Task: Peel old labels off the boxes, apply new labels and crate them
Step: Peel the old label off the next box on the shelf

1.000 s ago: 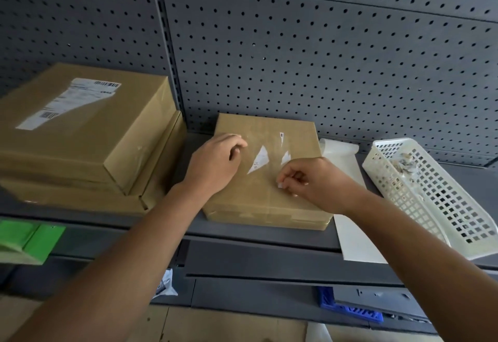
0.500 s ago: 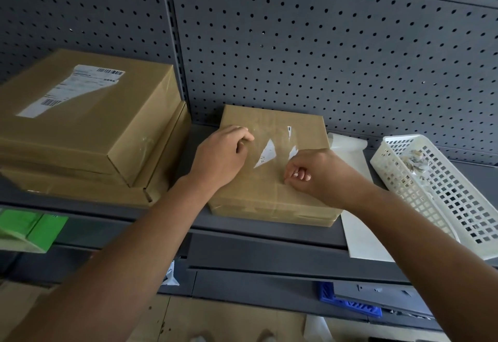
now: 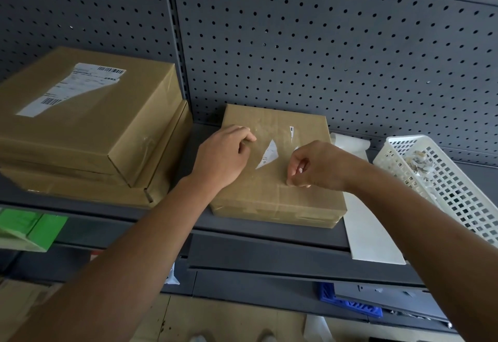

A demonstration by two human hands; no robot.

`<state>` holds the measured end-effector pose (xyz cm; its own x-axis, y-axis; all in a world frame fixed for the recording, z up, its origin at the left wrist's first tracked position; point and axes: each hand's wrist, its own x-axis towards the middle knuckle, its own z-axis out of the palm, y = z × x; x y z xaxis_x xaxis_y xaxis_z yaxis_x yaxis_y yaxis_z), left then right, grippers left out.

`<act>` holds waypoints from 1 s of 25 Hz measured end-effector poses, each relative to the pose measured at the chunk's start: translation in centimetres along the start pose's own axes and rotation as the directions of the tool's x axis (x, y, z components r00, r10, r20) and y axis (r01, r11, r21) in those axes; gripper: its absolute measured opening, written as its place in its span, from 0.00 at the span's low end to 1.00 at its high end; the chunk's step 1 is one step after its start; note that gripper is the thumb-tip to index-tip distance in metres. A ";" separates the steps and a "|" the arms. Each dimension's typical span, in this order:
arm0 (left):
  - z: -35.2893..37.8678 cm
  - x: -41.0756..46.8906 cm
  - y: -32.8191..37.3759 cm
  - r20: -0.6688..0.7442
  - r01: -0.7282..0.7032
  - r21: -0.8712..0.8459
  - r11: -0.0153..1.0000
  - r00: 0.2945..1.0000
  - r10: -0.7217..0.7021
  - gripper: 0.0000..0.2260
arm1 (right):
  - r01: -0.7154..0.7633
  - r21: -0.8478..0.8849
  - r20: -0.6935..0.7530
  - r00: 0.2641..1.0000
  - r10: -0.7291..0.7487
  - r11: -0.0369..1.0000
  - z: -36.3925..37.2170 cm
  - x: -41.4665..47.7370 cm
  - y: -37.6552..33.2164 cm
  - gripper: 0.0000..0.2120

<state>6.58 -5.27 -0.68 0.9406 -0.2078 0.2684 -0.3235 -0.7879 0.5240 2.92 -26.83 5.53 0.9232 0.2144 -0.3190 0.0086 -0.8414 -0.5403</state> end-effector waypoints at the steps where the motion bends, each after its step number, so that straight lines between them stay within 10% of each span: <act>1: 0.0 0.0 0.0 0.001 0.002 0.003 1.000 1.000 -0.002 0.13 | -0.007 -0.008 0.010 1.000 0.007 1.000 0.0 0.0 -0.1 0.04; 25: 0.0 -0.1 0.0 -0.013 0.005 -0.011 1.000 1.000 -0.005 0.12 | 0.017 -0.040 -0.140 0.990 -0.022 0.999 1.3 -1.3 0.0 0.02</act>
<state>6.46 -5.27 -0.71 0.9408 -0.1960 0.2765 -0.3200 -0.7823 0.5344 1.21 -26.52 4.94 0.9676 0.1610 -0.1947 0.0391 -0.8567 -0.5142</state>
